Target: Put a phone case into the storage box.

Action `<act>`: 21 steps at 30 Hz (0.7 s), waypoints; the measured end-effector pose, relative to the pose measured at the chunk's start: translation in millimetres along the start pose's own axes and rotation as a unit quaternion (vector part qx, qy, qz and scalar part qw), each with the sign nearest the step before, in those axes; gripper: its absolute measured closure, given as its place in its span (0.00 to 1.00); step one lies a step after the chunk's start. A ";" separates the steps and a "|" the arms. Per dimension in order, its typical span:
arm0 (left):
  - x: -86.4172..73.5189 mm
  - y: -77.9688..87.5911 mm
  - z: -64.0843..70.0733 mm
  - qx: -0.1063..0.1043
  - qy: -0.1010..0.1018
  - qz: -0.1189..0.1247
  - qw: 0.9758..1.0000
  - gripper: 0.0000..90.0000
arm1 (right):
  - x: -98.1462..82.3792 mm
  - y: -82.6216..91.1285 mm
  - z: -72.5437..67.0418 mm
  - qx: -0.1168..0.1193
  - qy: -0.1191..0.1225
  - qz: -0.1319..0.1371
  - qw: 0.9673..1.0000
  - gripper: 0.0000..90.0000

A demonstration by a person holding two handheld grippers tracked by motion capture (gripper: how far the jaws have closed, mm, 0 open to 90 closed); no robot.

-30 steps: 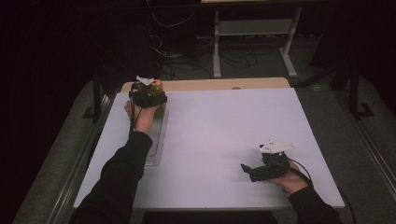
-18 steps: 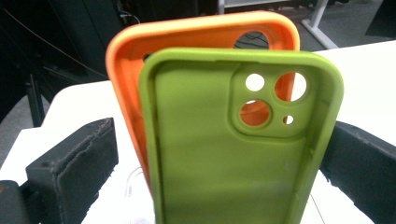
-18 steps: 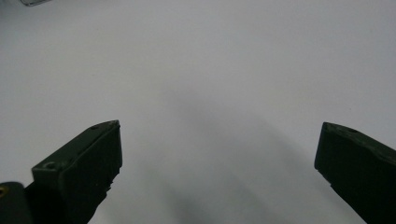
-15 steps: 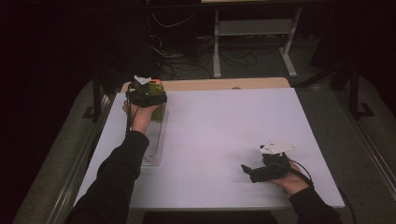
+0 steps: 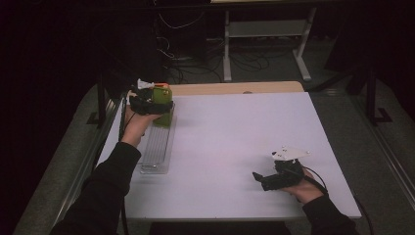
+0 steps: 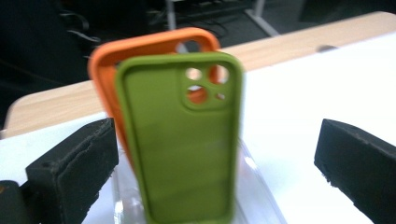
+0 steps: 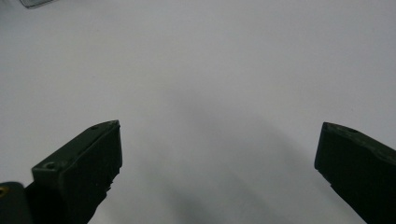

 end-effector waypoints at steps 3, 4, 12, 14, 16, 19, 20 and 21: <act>-0.7 8.6 2.8 -0.019 -0.010 0.003 1.000 0.00 | 0.0 0.0 -0.6 -0.001 0.002 -0.001 1.000 0.00; -0.8 12.1 3.8 -0.026 -0.012 0.005 1.000 0.00 | -0.2 0.0 -1.0 -0.001 0.001 -0.002 1.000 0.00; -6.6 38.7 15.3 -0.083 -0.040 0.022 0.995 0.00 | -0.8 1.7 -1.7 0.005 -0.001 -0.002 1.000 0.00; -9.1 45.7 18.7 -0.099 -0.044 0.026 0.994 0.00 | -0.8 1.7 -2.4 0.009 -0.001 -0.004 1.000 0.00; -11.9 53.3 22.7 -0.118 -0.041 0.030 0.992 0.00 | -1.3 1.2 -2.8 0.012 0.004 -0.007 1.000 0.00; -17.5 64.8 27.3 -0.137 -0.054 0.034 0.989 0.00 | -1.5 0.8 -3.2 0.014 0.006 -0.009 1.000 0.00; -19.6 68.3 29.5 -0.142 -0.056 0.036 0.988 0.00 | -1.1 1.0 -3.6 0.016 0.006 -0.008 1.000 0.00; -21.8 71.9 30.8 -0.144 -0.063 0.038 0.987 0.00 | -0.6 1.3 -3.7 0.018 0.009 -0.005 1.000 0.00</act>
Point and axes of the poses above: each handheld gripper's, and its own axes: y roughly backward along the jaws, x roughly out of its top, z roughly to its right, the point moved 4 cm from there along -y, roughly forward along the jaws, and after that the axes turned 14 degrees about x, right-handed, at the moved point
